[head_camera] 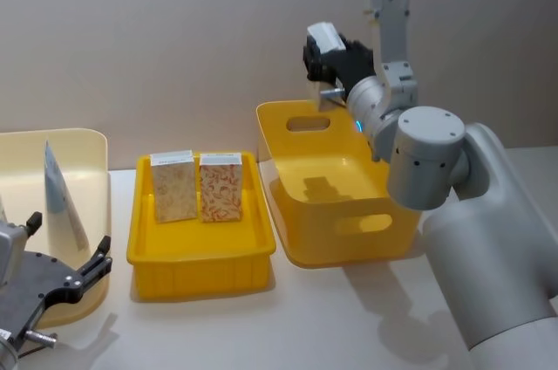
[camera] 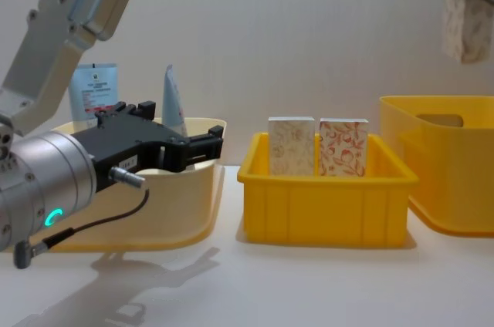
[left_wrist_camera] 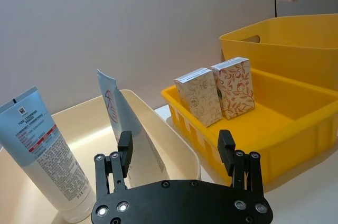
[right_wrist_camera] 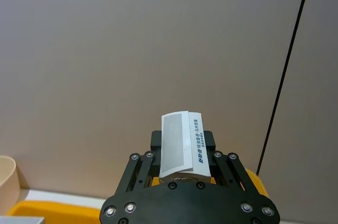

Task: Bimanual collaborative sorting of washing and personal care products

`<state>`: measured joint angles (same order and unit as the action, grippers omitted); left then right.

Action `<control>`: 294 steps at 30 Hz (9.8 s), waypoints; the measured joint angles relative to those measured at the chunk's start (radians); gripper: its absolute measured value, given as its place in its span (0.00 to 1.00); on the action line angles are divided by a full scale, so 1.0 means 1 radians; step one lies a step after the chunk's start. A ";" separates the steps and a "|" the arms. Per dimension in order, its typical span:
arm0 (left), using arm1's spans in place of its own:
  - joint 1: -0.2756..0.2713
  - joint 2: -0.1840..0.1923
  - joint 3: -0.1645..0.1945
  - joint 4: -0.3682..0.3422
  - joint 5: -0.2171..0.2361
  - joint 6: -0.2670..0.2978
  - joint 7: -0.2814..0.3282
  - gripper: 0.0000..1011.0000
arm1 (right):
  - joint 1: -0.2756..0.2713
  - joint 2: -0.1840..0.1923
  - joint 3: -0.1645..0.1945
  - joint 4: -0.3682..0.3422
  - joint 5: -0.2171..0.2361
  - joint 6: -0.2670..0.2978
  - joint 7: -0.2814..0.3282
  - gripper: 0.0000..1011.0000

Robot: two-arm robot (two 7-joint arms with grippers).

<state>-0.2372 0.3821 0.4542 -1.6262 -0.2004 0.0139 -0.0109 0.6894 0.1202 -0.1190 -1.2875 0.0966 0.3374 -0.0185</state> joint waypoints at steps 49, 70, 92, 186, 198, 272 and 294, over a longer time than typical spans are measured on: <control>0.000 0.000 0.000 0.000 0.000 0.000 0.000 0.99 | -0.053 -0.035 0.005 0.150 0.026 0.155 0.083 0.99; 0.000 0.000 0.000 0.000 0.000 0.000 0.000 0.99 | -0.109 -0.038 0.086 0.036 0.040 -0.070 0.073 0.99; -0.031 0.000 -0.018 0.007 0.014 0.038 0.004 0.99 | -0.144 -0.056 0.191 -0.034 0.080 -0.299 0.059 0.99; -0.341 -0.053 -0.015 0.367 0.064 0.135 -0.230 0.95 | -0.152 -0.061 0.219 -0.052 0.091 -0.353 0.057 0.99; -0.342 -0.054 -0.018 0.370 0.070 0.134 -0.223 0.62 | -0.152 -0.061 0.219 -0.052 0.091 -0.353 0.057 0.99; -0.482 -0.110 -0.111 0.360 -0.036 -0.025 -0.371 0.23 | -0.152 -0.061 0.219 -0.052 0.091 -0.353 0.057 0.99; -0.627 -0.152 -0.120 0.551 -0.212 -0.105 -0.646 0.23 | -0.152 -0.061 0.219 -0.052 0.091 -0.353 0.057 0.99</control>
<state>-0.8638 0.2302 0.3338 -1.0754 -0.4129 -0.0914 -0.6570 0.5376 0.0587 0.0996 -1.3398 0.1872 -0.0158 0.0381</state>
